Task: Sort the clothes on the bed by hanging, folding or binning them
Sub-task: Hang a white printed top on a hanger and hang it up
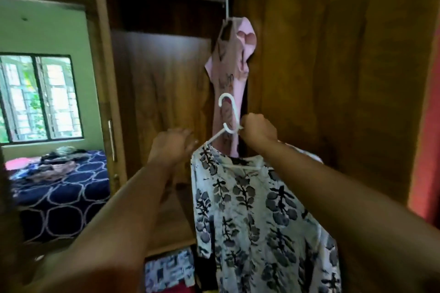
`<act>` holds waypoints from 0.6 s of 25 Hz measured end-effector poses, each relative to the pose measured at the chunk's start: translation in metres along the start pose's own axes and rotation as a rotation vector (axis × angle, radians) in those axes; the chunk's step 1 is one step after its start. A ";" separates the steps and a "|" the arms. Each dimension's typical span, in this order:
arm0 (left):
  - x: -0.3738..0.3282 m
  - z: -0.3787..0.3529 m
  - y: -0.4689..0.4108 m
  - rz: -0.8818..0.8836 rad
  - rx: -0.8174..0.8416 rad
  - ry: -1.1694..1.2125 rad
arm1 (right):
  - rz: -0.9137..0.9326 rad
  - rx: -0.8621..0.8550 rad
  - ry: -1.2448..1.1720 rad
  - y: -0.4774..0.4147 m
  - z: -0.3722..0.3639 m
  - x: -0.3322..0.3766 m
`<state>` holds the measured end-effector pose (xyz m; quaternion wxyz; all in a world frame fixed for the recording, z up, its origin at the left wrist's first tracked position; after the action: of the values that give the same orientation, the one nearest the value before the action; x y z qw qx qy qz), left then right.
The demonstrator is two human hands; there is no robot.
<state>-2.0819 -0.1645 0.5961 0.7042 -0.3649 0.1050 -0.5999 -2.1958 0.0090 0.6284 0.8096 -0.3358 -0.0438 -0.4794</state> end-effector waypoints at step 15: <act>0.203 0.214 -0.132 0.111 -0.644 -0.535 | 0.167 -0.487 0.098 -0.192 0.127 0.177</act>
<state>-2.0058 -0.2709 0.8916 0.5878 -0.7031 0.1204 -0.3816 -2.2239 -0.1088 0.8923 0.7429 -0.4995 0.1399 -0.4231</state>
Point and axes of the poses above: each hand's wrist, its own y-axis away from the middle knuckle, its own z-axis out of the back of the hand, x = y × z, the point moved 10 cm from there along -y, towards the middle knuckle, and after that the axes turned 11 degrees about -z, right-handed, at the moved point
